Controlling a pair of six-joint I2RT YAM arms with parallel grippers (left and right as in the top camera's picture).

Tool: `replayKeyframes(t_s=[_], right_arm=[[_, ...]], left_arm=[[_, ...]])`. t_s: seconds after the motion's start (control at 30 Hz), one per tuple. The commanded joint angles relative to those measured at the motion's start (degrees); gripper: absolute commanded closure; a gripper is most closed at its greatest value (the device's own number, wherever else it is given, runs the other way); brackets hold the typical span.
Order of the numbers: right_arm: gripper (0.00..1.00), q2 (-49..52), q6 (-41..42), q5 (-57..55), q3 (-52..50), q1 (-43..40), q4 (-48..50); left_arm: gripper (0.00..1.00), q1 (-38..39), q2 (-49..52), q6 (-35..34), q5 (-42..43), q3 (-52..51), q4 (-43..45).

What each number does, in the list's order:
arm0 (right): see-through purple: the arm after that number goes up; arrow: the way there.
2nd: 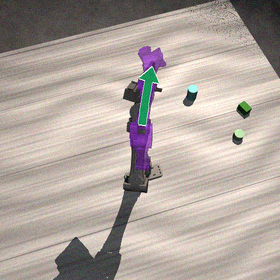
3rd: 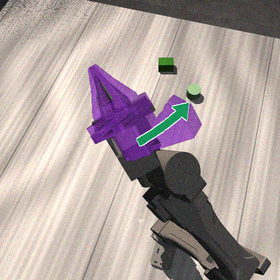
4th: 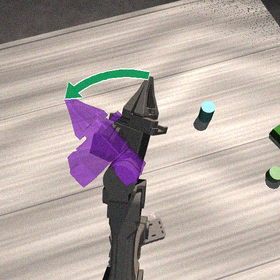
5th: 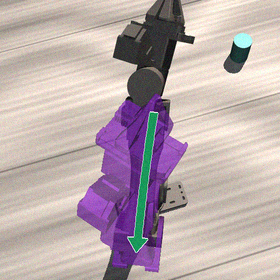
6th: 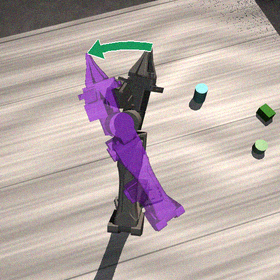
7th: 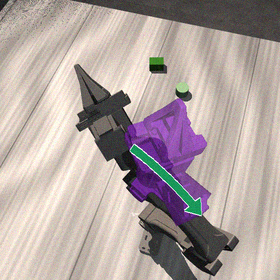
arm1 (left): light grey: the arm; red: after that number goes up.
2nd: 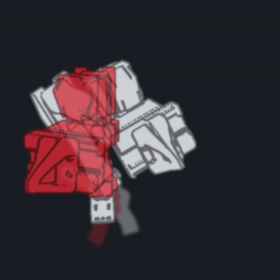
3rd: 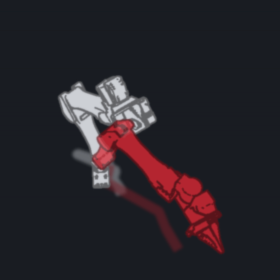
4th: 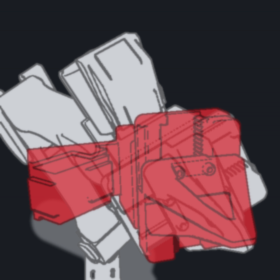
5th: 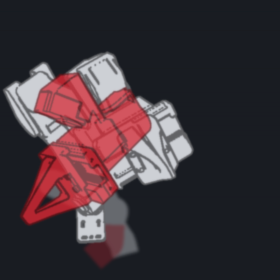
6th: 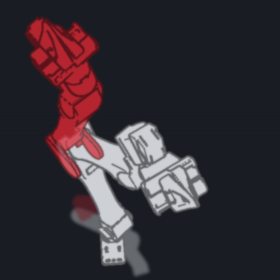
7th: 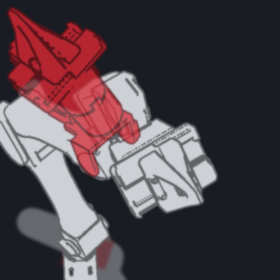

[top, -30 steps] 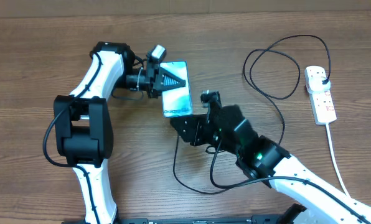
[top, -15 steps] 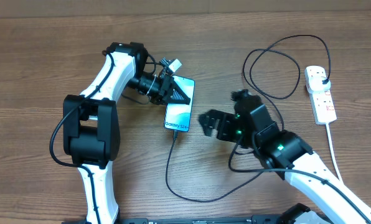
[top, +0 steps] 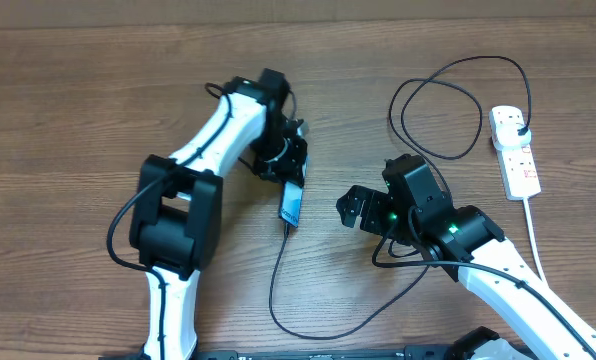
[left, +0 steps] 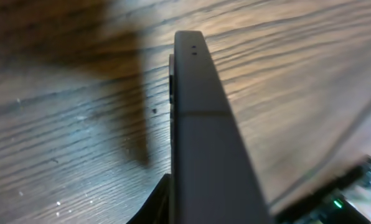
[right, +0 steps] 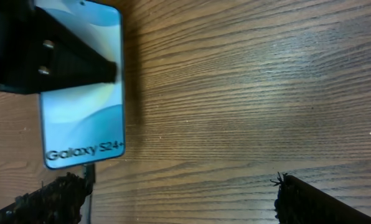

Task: Plug charger to phone and switch on socket
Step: 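Lower the plugged phone onto its edge with the left gripper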

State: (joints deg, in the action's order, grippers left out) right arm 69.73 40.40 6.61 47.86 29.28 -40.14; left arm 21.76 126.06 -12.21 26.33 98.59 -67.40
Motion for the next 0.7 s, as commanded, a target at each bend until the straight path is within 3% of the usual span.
replayKeyframes(t_s=[0.0,0.67], right_arm=[[0.0,0.15,-0.37,-0.52,0.92,-0.11,0.15],[0.0,0.15,-0.37,-0.52,0.92,-0.11,0.15]], left_arm=[[0.87,1.84,-0.59,-7.39,-8.83,0.0,0.17],[0.75,3.78,-0.59,-10.16,-14.47,-2.27,1.49]])
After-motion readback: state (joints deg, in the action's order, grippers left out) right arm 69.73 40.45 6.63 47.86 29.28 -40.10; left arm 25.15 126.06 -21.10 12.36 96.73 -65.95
